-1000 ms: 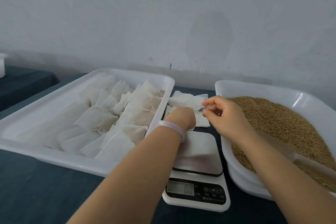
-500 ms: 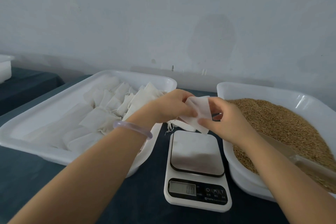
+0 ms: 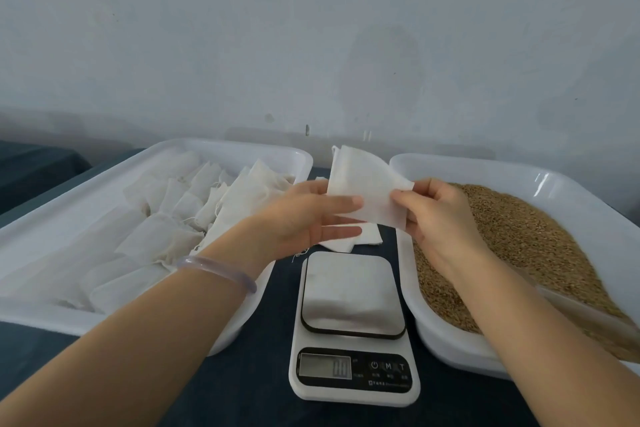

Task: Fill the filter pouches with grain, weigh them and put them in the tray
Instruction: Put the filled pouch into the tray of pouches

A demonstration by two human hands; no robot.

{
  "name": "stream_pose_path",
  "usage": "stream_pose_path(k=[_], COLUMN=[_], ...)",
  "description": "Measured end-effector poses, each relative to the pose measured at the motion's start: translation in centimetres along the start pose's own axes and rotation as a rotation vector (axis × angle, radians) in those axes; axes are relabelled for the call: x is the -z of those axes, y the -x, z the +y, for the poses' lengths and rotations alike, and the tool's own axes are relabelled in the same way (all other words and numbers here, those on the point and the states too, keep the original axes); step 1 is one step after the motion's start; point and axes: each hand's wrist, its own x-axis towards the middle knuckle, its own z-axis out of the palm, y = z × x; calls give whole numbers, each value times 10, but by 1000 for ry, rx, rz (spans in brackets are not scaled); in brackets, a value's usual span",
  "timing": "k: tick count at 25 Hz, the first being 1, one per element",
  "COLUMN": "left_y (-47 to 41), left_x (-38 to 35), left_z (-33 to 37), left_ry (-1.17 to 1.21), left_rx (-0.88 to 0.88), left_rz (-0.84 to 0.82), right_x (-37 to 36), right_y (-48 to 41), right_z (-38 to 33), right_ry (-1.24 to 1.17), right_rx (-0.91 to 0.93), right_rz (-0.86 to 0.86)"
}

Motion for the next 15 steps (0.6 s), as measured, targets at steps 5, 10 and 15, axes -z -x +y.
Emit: stream_pose_path(k=[5,10,15], left_y=[-5,-2,0], left_x=[1,5,6], left_z=[-3,-5,-4], left_ry=[111,-785,-1007], left_rx=[-82,-288,-202], left_rz=[161,343,279], right_x=[-4,-1,-2], right_y=[6,14,25], right_z=[-1,-2,-1], right_ry=[76,404,587], right_rx=[9,396,751], right_rz=[-117,-58,-248])
